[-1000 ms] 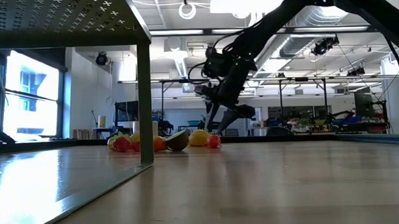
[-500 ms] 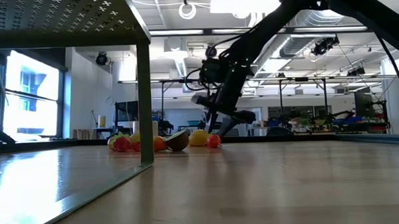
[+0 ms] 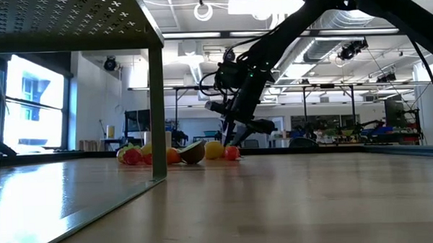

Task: Pick & Place Fruit
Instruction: Put the strawberry into the red strainer bowl on the shelf

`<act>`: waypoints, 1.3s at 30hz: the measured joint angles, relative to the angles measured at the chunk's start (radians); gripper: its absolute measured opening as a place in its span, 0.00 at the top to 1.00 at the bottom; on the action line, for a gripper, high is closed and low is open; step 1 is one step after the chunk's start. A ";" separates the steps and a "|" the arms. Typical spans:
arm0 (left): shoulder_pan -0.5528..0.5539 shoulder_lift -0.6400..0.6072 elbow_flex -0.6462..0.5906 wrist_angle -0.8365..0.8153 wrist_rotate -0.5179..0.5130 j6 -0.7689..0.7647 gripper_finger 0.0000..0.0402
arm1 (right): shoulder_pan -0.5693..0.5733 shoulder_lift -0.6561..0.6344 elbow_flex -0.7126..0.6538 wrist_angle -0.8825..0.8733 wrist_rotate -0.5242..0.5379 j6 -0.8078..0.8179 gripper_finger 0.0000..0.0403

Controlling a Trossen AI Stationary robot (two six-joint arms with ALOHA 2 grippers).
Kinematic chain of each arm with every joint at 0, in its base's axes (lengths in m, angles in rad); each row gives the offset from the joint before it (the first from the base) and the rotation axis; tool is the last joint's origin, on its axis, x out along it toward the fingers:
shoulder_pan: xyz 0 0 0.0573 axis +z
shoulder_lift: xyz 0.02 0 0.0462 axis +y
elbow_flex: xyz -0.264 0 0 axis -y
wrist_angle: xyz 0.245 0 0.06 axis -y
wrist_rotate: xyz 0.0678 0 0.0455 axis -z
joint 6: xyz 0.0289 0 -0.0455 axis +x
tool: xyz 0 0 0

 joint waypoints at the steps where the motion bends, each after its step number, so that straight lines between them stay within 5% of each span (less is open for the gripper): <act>1: 0.000 0.000 0.000 0.000 0.000 0.000 0.48 | 0.000 0.000 0.000 0.000 -0.002 0.000 0.78; 10: 0.000 0.000 0.000 0.000 0.000 0.000 0.48 | 0.000 -0.001 0.000 0.000 0.004 -0.008 0.97; 21: 0.000 0.000 0.000 0.004 0.029 0.000 0.48 | 0.000 -0.030 0.000 -0.009 -0.017 -0.066 0.99; 39: 0.000 -0.001 0.000 0.004 0.032 0.003 0.48 | 0.071 -0.477 0.000 -0.003 0.012 -0.224 0.99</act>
